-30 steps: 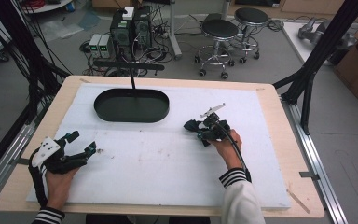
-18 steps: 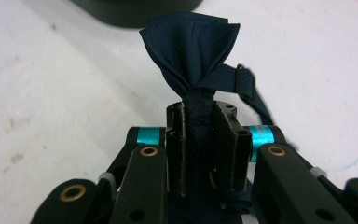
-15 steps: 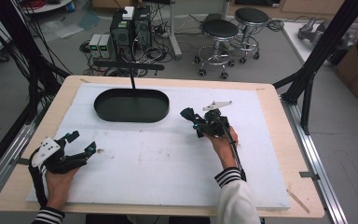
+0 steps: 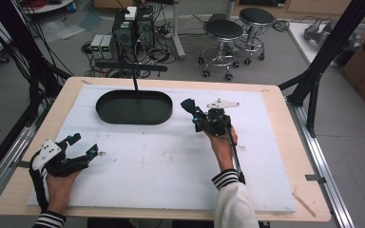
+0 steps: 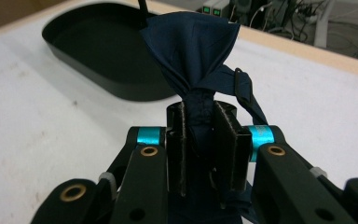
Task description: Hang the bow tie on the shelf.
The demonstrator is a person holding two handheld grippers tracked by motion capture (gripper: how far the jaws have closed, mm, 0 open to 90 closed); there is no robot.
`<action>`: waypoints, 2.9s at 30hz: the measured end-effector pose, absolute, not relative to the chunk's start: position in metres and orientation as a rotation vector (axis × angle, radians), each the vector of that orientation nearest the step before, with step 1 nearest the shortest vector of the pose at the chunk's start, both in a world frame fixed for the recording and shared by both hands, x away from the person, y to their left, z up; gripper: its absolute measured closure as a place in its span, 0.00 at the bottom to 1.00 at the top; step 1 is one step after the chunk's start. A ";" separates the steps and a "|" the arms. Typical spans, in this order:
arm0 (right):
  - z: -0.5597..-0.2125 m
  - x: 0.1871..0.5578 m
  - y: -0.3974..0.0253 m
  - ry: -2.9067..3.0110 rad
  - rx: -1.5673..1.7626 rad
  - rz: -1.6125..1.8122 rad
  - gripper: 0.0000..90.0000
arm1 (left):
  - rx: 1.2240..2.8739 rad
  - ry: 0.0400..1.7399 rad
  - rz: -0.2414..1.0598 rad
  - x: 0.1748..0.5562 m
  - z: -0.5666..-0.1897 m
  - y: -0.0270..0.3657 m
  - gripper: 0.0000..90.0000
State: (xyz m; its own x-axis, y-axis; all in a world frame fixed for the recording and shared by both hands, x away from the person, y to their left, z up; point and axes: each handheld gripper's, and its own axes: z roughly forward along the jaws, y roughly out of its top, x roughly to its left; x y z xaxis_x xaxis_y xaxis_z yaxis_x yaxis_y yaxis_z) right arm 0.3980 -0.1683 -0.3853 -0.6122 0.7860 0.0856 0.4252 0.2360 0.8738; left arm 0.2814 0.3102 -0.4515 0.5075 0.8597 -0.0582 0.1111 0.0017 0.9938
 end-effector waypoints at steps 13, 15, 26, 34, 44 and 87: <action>-0.375 0.404 -0.159 1.995 1.145 1.509 0.83 | 1.467 0.895 0.729 0.282 -0.451 0.310 0.18; -0.375 0.405 -0.159 1.991 1.149 1.512 0.83 | 1.468 0.895 0.727 0.281 -0.451 0.311 0.18; -0.355 0.416 -0.139 1.957 1.115 1.543 0.83 | 1.468 0.897 0.728 0.282 -0.451 0.311 0.18; -0.345 0.426 -0.124 1.950 1.081 1.536 0.83 | 1.468 0.897 0.728 0.282 -0.451 0.311 0.18; -0.330 0.439 -0.115 1.899 1.104 1.590 0.83 | 1.467 0.897 0.729 0.282 -0.451 0.310 0.18; -0.326 0.462 -0.046 1.896 1.074 1.619 0.83 | 1.462 0.902 0.727 0.282 -0.452 0.311 0.18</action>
